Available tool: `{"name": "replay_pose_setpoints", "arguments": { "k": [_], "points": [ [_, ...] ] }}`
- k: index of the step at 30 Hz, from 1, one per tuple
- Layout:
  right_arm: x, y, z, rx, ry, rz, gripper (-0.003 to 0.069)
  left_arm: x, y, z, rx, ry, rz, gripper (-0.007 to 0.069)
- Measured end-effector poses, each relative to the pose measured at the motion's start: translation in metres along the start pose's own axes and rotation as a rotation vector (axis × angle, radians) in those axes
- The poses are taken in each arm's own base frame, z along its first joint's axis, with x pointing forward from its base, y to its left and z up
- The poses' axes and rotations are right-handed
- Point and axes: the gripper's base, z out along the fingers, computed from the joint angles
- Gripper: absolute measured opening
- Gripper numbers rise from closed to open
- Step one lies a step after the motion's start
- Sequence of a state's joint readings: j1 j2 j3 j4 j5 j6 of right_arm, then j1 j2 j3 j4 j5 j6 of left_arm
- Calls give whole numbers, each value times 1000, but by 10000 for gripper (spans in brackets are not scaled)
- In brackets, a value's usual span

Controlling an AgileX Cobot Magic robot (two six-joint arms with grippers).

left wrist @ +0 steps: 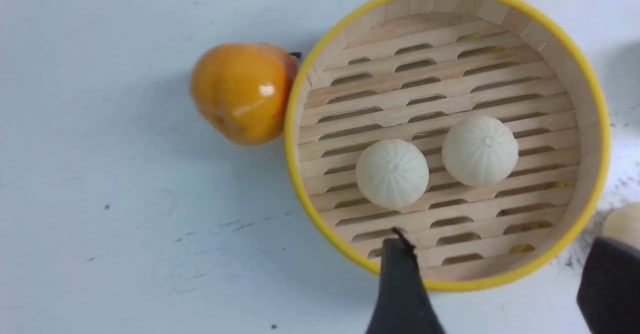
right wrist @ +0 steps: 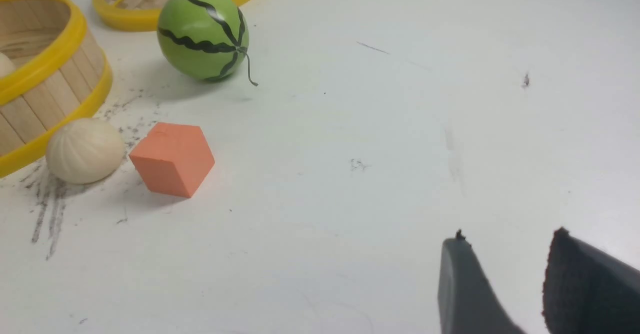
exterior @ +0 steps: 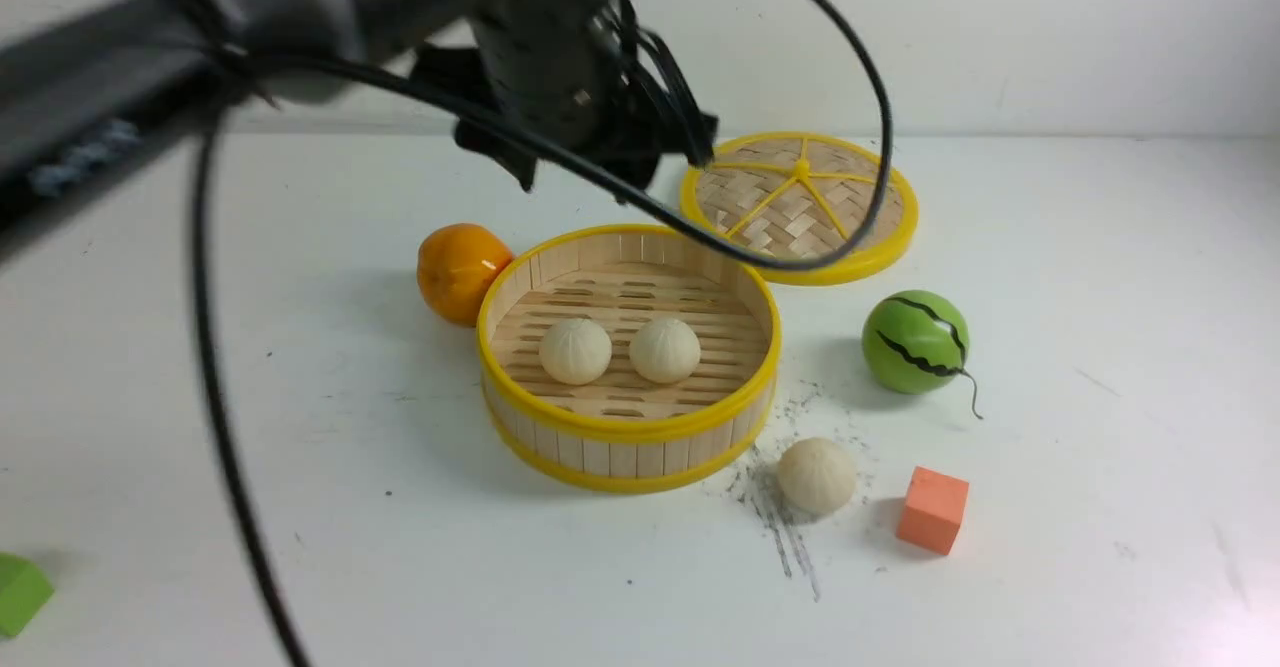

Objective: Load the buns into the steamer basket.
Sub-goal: Use the right arm to grab a steamed stuffed bun

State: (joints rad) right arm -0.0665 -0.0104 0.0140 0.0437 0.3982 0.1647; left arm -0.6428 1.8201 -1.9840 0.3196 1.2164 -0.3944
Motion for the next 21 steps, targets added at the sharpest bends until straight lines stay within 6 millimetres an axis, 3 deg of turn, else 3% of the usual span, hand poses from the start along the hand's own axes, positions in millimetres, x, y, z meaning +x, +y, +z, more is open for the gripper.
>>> {"name": "replay_pose_setpoints", "arguments": {
  "k": [1,2,3,4,5,7,8,9,11,15,21],
  "points": [
    [0,0,0,0,0,0,242,0,1,-4,1,-5,-3,435],
    [0,0,0,0,0,0,242,0,13,-40,14,-57,-23,393],
    [0,0,0,0,0,0,242,2,19,-58,24,-85,-34,363],
    [0,0,0,0,0,0,242,2,20,-61,27,-91,-36,356],
    [0,0,0,0,0,0,242,7,28,-84,45,-125,-51,310],
    [0,0,0,0,0,0,242,19,39,-114,80,-161,-71,229],
    [0,0,0,0,0,0,242,21,41,-120,88,-170,-75,229],
    [0,0,0,0,0,0,242,34,49,-139,113,-185,-86,168],
    [0,0,0,0,0,0,242,42,52,-144,119,-182,-86,141],
    [0,0,0,0,0,0,242,90,75,-173,130,-189,-89,67],
    [0,0,0,0,0,0,242,154,97,-186,128,-176,-84,59]
  ]
}}
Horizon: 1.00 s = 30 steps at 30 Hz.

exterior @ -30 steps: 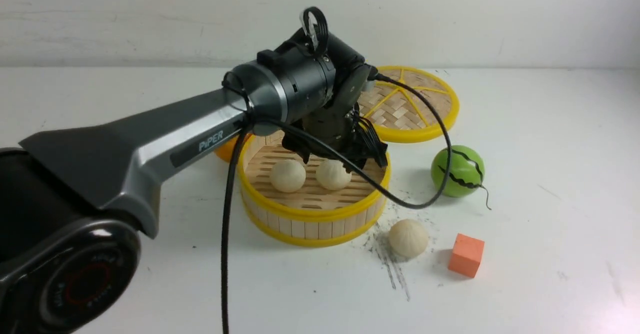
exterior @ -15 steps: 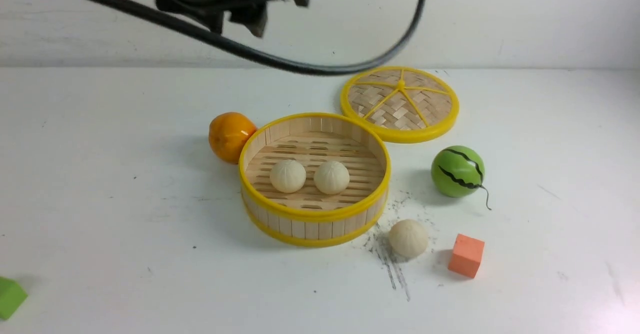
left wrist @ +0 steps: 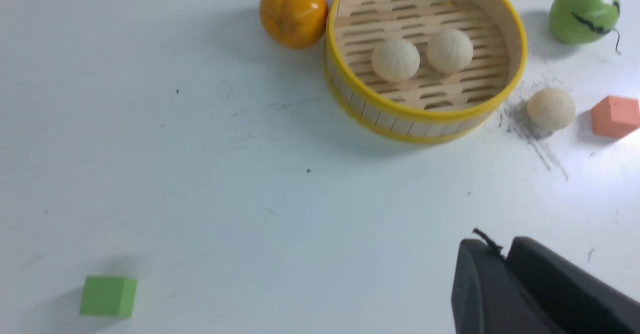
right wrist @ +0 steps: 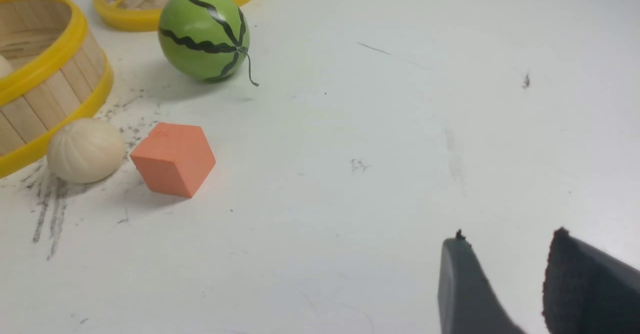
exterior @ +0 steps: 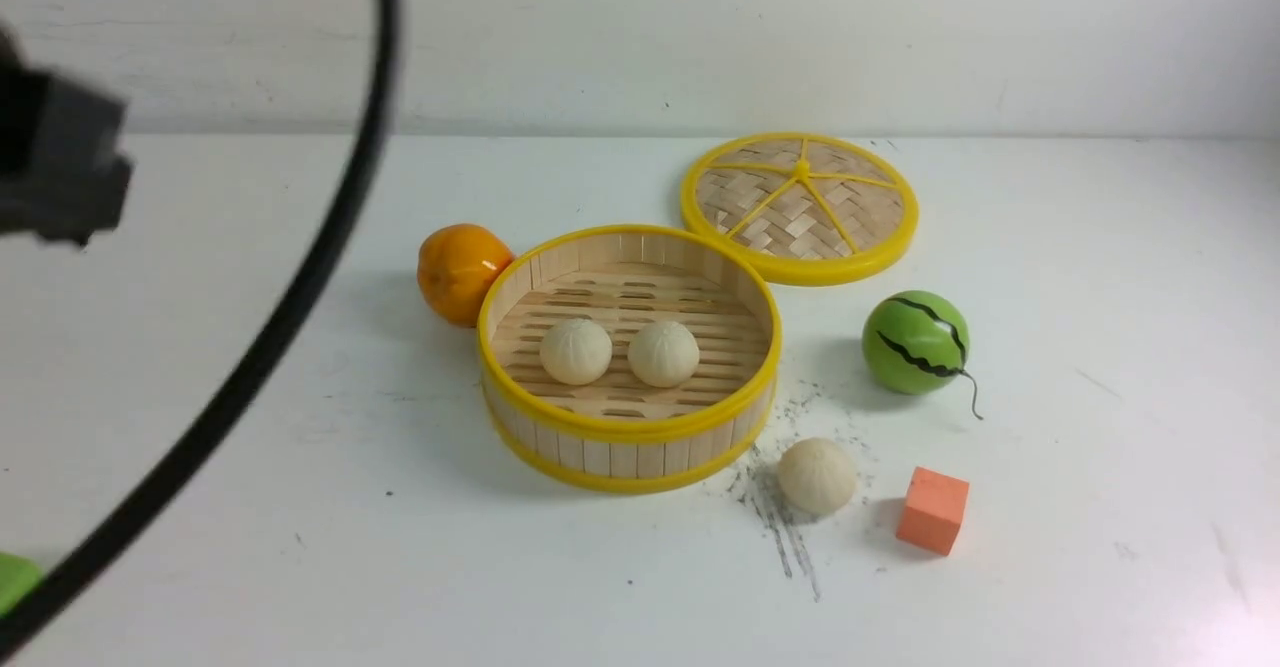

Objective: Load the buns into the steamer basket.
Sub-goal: Use the right arm to grab a steamed stuffed bun

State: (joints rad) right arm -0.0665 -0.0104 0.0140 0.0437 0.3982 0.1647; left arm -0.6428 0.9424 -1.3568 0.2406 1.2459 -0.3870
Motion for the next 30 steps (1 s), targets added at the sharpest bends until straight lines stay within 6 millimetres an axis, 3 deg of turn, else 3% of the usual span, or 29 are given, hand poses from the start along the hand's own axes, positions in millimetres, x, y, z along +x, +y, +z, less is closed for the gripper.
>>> {"name": "replay_pose_setpoints", "arguments": {
  "k": [7,10,14,21,23,30],
  "points": [
    [0,0,0,0,0,0,242,65,28,-30,17,-57,9,59],
    [0,0,0,0,0,0,242,79,35,-39,25,-88,4,59],
    [-1,2,0,-26,-11,82,242,89,41,-50,38,-131,-6,61],
    [0,17,-1,-196,55,827,242,100,48,-67,60,-200,-23,71],
    [-1,19,-1,-219,67,930,242,101,49,-69,64,-207,-25,71],
    [-1,18,-1,-212,57,913,242,108,48,-60,68,-172,-21,74]
  ]
}}
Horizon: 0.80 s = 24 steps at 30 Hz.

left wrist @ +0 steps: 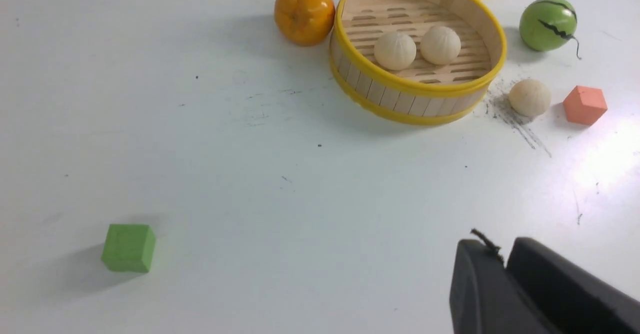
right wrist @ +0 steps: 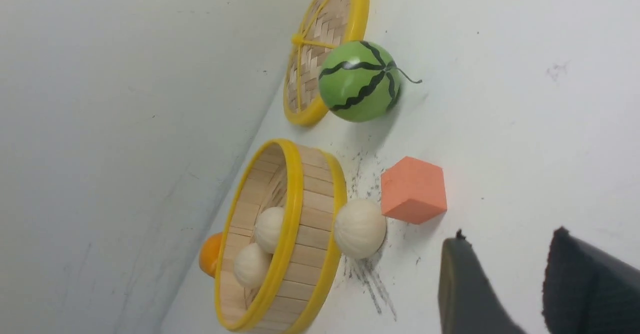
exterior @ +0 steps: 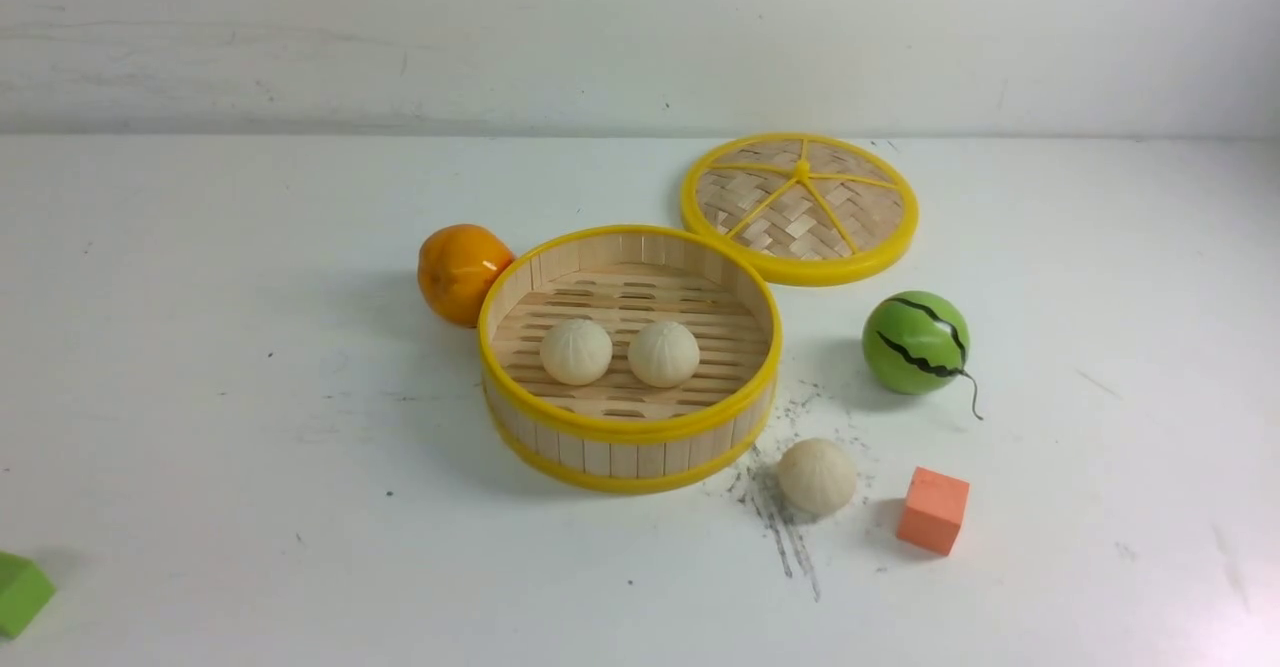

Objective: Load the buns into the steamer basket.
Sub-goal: Use the right arm to grab a steamed stuffed bun

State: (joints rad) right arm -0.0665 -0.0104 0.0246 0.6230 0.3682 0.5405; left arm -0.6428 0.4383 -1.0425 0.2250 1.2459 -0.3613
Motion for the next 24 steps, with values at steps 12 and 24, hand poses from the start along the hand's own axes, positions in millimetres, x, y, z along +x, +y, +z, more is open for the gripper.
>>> {"name": "replay_pose_setpoints", "arguments": {
  "k": [12,24],
  "points": [
    [-27,70,-22,-102,-82,-622,43,16,0,22,-22,92,51,74],
    [-68,184,57,-30,601,-1210,-18,17,-1,22,-14,96,65,85]
  ]
}}
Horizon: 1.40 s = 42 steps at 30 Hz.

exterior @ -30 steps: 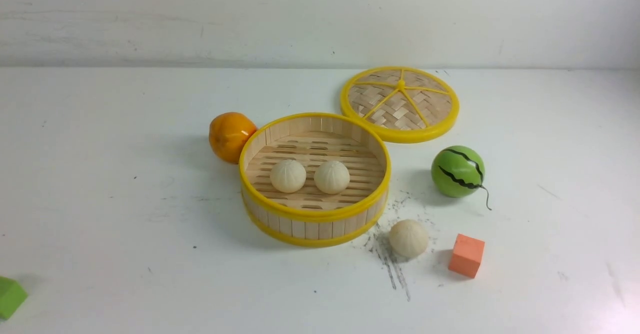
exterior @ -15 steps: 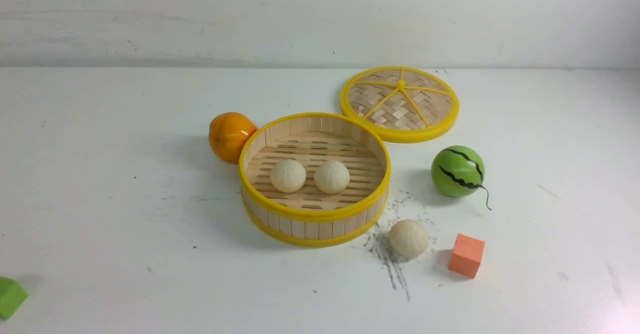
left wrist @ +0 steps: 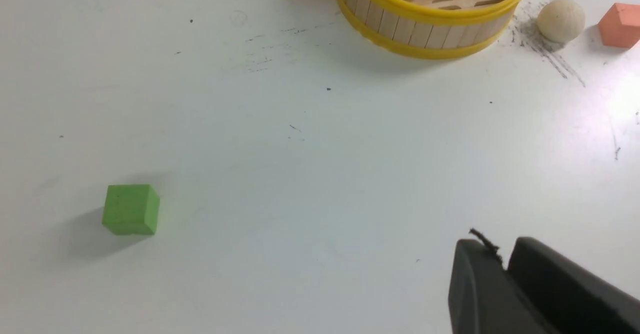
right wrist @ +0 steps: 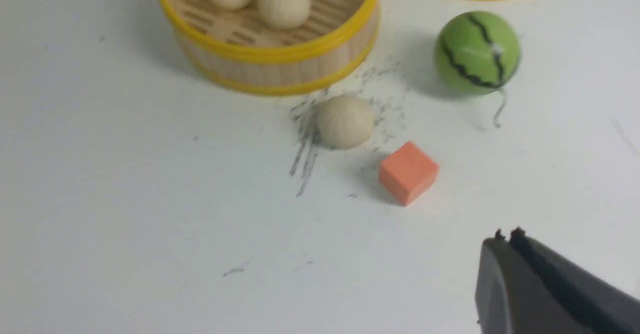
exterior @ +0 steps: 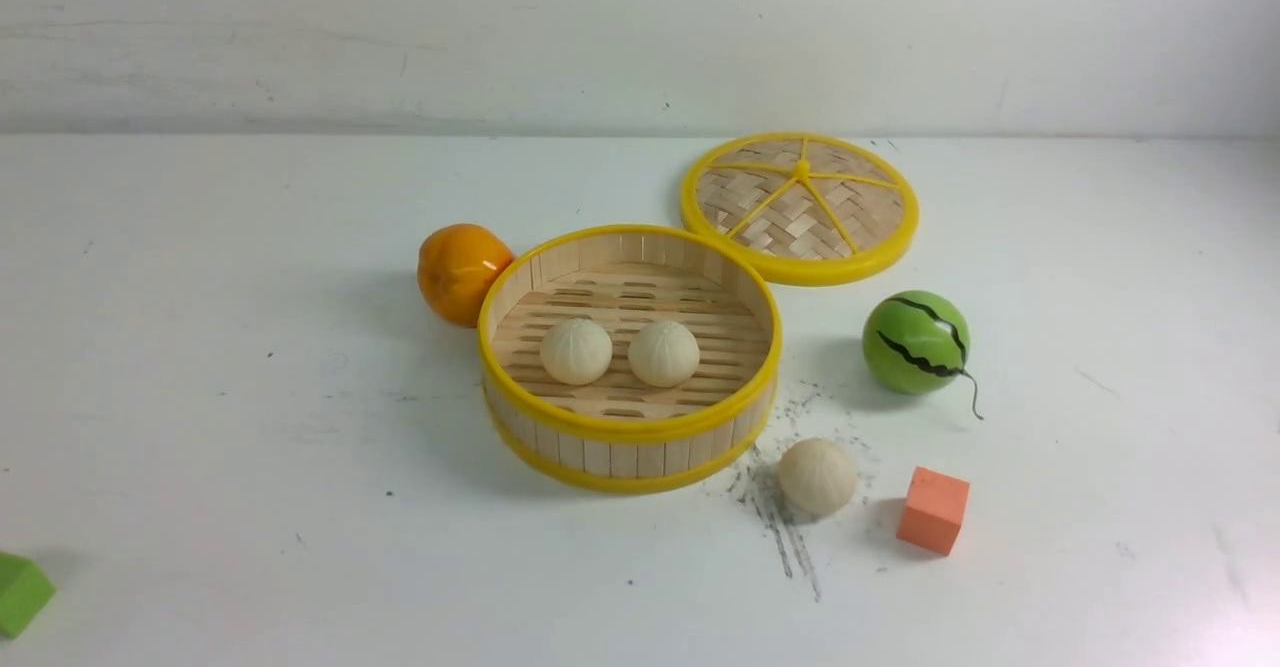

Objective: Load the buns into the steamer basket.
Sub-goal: Use the right arm to grab a steamed stuffed bun

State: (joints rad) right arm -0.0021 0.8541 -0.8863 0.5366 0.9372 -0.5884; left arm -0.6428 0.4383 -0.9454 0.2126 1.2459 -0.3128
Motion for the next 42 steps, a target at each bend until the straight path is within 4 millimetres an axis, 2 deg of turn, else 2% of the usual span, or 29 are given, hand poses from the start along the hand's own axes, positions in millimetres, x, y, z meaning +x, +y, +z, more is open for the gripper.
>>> {"name": "replay_pose_setpoints", "arguments": {
  "k": [2,5,9,10,11,12,13,16,17,18,19,20,22,23,24,25,26,28,30,34,37,38,40,42],
  "points": [
    [-18,1,17,-72,91,-58,-16,0,0,0,3,1,0,86],
    [-37,8,59,-146,274,-165,-12,0,-1,0,6,2,-1,89],
    [-52,19,121,-140,468,-243,-7,0,-1,0,6,2,-1,90],
    [-54,20,121,-135,463,-246,-6,0,-1,0,6,2,-1,90],
    [-59,23,154,-112,531,-244,3,0,-1,0,6,2,-1,91],
    [-61,23,153,-108,525,-245,6,0,-1,0,6,2,-1,91],
    [-63,24,180,-93,574,-234,25,0,-1,0,7,2,-1,91],
    [-65,22,224,-79,639,-205,111,0,-1,0,7,2,-1,91],
    [-64,21,235,-78,654,-197,144,0,-1,0,7,2,-1,91],
    [-66,21,237,-77,652,-196,153,0,-1,0,7,2,-1,91],
    [-61,18,258,-73,687,-184,241,0,-1,0,7,2,-1,91],
    [-62,18,260,-73,687,-182,251,0,-1,0,7,2,-1,91],
    [-53,14,286,-56,720,-169,389,0,-1,0,8,3,-3,91],
    [-52,14,288,-55,720,-169,398,0,-1,0,8,3,-3,91],
    [-47,12,299,-47,727,-162,461,0,-1,0,9,3,-9,91],
    [-46,12,300,-46,728,-163,461,0,-1,0,9,3,-11,91],
    [-43,11,308,-40,719,-159,505,0,-1,0,9,3,-16,91],
    [-40,10,317,-33,704,-148,528,0,-1,0,9,3,-23,92],
    [-38,9,322,-29,693,-146,525,0,-1,0,9,3,-26,92],
    [-37,9,324,-26,688,-147,442,0,-1,0,9,3,-28,97],
    [-38,8,324,-22,685,-154,259,0,-1,0,9,3,-29,102],
    [-41,8,323,-17,683,-162,145,0,-1,0,9,3,-29,103],
    [-48,8,320,-16,682,-167,36,0,-1,0,9,3,-29,106],
    [-60,10,313,-16,656,-170,16,0,-1,0,9,3,-29,108]
  ]
}}
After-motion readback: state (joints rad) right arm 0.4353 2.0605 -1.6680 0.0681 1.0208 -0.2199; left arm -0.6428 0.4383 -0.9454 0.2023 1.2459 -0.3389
